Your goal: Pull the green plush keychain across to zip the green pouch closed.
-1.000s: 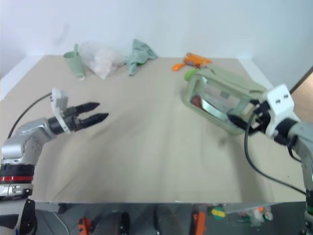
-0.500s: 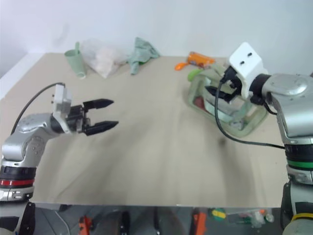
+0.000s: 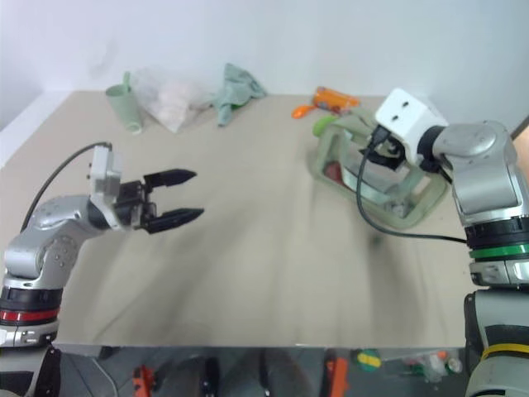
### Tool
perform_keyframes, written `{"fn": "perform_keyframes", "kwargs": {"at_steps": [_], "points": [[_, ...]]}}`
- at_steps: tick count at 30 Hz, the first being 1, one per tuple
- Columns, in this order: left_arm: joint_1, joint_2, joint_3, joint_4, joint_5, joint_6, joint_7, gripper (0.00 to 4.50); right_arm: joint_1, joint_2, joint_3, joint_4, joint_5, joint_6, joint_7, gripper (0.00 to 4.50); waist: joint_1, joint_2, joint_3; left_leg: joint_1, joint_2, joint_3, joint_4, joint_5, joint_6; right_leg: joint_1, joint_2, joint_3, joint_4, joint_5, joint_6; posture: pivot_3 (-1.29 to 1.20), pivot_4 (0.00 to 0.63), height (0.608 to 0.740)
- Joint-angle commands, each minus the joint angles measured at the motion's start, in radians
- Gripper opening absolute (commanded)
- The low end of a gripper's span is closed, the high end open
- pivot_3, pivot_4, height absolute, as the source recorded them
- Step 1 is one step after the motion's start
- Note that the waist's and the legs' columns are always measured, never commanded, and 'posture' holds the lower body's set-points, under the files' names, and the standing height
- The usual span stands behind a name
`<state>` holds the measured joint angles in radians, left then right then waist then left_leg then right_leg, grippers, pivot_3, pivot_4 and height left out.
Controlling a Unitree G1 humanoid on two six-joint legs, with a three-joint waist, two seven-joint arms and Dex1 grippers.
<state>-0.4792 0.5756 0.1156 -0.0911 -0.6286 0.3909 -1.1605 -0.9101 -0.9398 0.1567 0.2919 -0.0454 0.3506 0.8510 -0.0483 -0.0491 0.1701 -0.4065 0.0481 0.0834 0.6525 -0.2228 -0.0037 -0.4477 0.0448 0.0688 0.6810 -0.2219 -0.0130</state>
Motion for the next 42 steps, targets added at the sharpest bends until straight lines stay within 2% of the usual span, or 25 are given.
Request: {"fn": "perform_keyframes", "kwargs": {"at_steps": [1, 2, 8, 9, 21, 25, 34, 38, 42], "points": [[0.004, 0.002, 0.018, -0.036, -0.015, -0.011, 0.016, 4.5, 0.002, -0.003, -0.02, -0.019, -0.003, -0.01, 0.032, 2.58, 0.0, 0.0, 0.0, 0.0, 0.0, 0.0, 0.0, 0.0, 0.0, 0.0, 0.0, 0.0, 0.0, 0.0, 0.0, 0.0, 0.15, 0.737], [0.005, 0.001, 0.022, -0.036, -0.017, -0.011, 0.022, 4.5, 0.009, -0.004, -0.016, -0.018, -0.006, -0.016, 0.042, 2.35, 0.0, 0.0, 0.0, 0.0, 0.0, 0.0, 0.0, 0.0, 0.0, 0.0, 0.0, 0.0, 0.0, 0.0, 0.0, 0.0, 0.15, 0.737], [0.01, 0.002, 0.045, -0.039, -0.037, -0.008, 0.044, 4.5, 0.022, 0.004, -0.017, -0.021, -0.006, -0.028, 0.079, 0.2, 0.0, 0.0, 0.0, 0.0, -0.001, 0.001, 0.0, 0.0, 0.0, 0.0, -0.001, 0.001, 0.0, 0.0, 0.0, 0.0, 0.15, 0.737], [0.01, 0.002, 0.05, -0.041, -0.043, -0.006, 0.048, 4.5, 0.02, 0.007, -0.017, -0.018, -0.007, -0.029, 0.081, 0.04, 0.0, 0.0, 0.0, 0.0, -0.001, 0.001, 0.0, 0.0, 0.0, 0.0, -0.001, 0.001, 0.0, 0.0, 0.0, 0.0, 0.15, 0.737], [0.014, 0.014, 0.09, -0.046, -0.084, 0.004, 0.087, 4.5, -0.001, 0.043, -0.025, 0.012, -0.022, -0.07, 0.087, 0.04, -0.002, 0.0, 0.0, 0.001, 0.001, 0.002, 0.001, 0.0, 0.0, 0.0, 0.0, 0.001, 0.001, 0.001, 0.0, 0.0, 0.15, 0.737], [0.024, 0.022, 0.11, -0.024, -0.085, 0.002, 0.099, 4.5, -0.032, 0.069, -0.059, -0.015, 0.036, -0.072, 0.121, 0.04, -0.008, 0.0, 0.0, 0.002, 0.001, 0.003, 0.001, 0.0, -0.001, 0.0, 0.001, 0.002, 0.001, 0.002, 0.0, 0.0, 0.15, 0.737], [0.07, 0.02, 0.151, 0.031, -0.088, 0.004, 0.134, 4.5, -0.065, 0.069, -0.116, -0.237, 0.243, 0.028, 0.298, 0.04, -0.007, 0.002, 0.001, 0.0, 0.002, 0.001, -0.001, 0.0, -0.001, -0.001, 0.002, 0.0, 0.001, 0.001, -0.002, 0.0, 0.15, 0.737], [0.086, 0.047, 0.198, 0.06, -0.105, 0.014, 0.133, 4.5, -0.017, 0.042, -0.107, -0.384, 0.337, 0.101, 0.393, 0.04, 0.002, 0.002, 0.001, -0.002, 0.002, 0.001, -0.001, 0.0, -0.002, -0.004, 0.001, 0.0, 0.001, 0.0, -0.002, 0.0, 0.15, 0.737], [0.094, 0.099, 0.268, 0.078, -0.152, 0.055, 0.125, 4.5, -0.01, 0.055, -0.072, -0.463, 0.354, 0.125, 0.406, 0.04, 0.0, 0.002, 0.001, -0.002, 0.002, 0.002, 0.0, 0.0, -0.002, -0.004, 0.0, 0.0, 0.001, 0.0, -0.002, 0.0, 0.15, 0.737]]}}
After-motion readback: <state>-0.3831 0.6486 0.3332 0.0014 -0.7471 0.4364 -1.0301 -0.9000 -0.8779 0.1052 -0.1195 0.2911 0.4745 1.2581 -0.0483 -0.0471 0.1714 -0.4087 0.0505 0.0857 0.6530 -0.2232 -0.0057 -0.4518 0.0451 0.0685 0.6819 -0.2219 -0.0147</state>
